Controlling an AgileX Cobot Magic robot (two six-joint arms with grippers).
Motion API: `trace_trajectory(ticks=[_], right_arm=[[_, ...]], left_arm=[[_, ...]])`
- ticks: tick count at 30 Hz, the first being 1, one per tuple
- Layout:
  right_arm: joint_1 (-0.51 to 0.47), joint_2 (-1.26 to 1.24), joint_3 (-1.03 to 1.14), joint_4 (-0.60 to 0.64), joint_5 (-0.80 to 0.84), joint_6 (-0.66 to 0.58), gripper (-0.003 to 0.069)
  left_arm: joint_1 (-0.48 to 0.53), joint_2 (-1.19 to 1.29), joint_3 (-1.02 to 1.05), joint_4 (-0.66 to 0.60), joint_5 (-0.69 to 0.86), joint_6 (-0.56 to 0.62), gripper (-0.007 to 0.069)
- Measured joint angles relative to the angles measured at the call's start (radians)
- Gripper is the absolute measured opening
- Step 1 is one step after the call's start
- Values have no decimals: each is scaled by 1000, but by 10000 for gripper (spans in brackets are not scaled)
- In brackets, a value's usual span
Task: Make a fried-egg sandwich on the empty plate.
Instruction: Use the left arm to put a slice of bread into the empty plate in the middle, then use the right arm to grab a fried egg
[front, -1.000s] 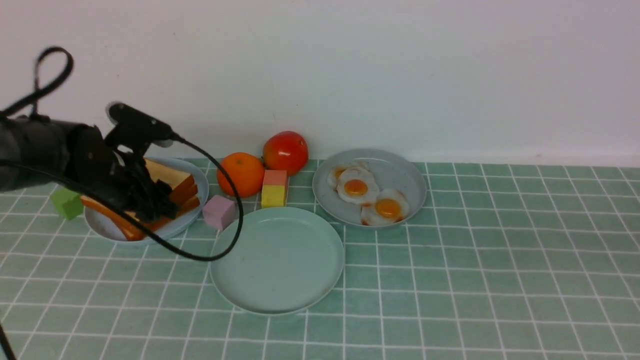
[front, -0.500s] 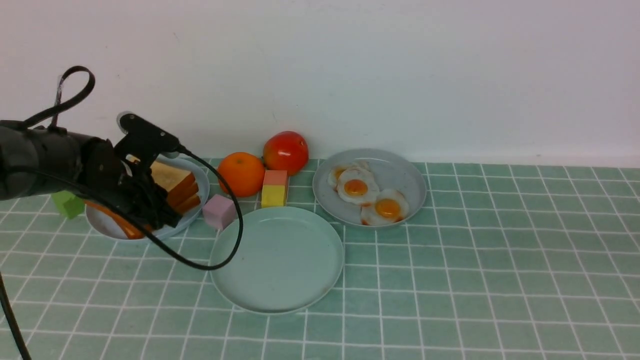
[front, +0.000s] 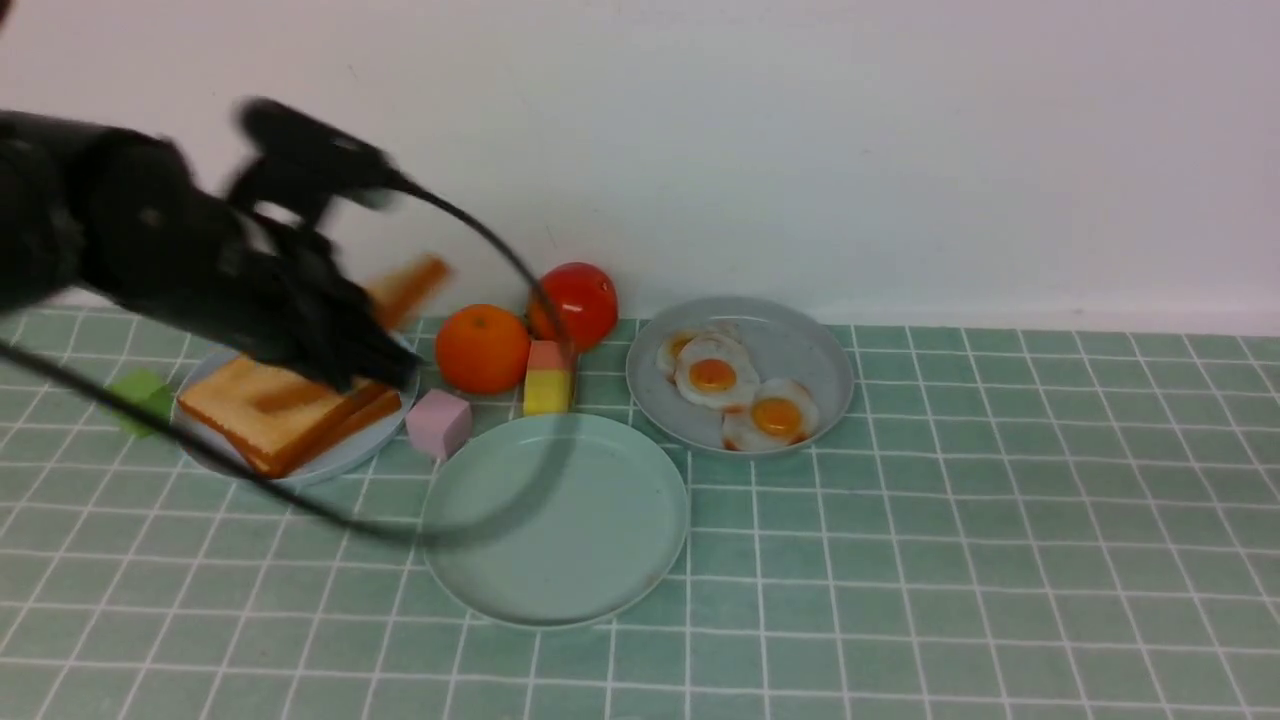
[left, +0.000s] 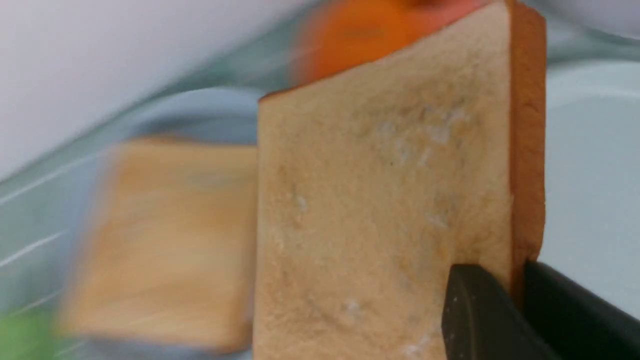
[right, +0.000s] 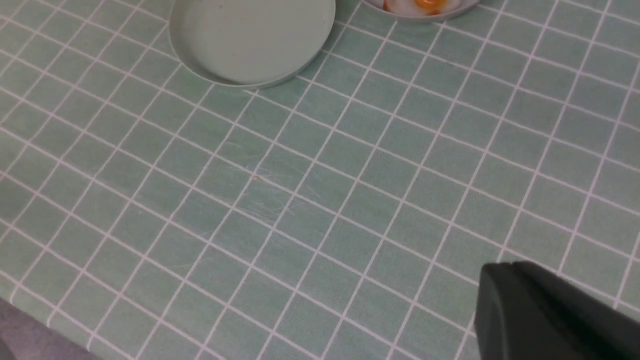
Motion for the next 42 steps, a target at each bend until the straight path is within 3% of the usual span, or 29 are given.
trace_trajectory(ticks=[6,13,19,22,25,26,27,32,34,36,42], right_arm=[[0,0,0,10,0,-4,13],[0,0,0,10,33,-6,15],[0,0,0,11,42,-6,23],[0,0,0,11,42,-1,43],[1,2,0,11,38,16,96],[1,3,0,12,36,16,100],[1,9,0,14,15,19,144],[1,82,0,56,-70,20,267],[1,124,0,84,-103,20,292],[1,208,-1,111,-153,12,309],[1,527,-77,234,-262,-85,305]], left_arm=[[-235,78,49,131,2,-13,81],[-284,193,51,326,-69,-116,81],[-284,224,51,383,-124,-170,93],[-284,224,51,388,-140,-175,160],[-284,224,51,388,-141,-200,295],[-284,224,51,388,-141,-203,304],[-288,217,51,381,-128,-246,393],[-319,86,38,357,19,-401,526],[-330,23,33,349,43,-451,514],[-340,-110,32,340,76,-541,437],[-341,-493,150,340,129,-735,34]])
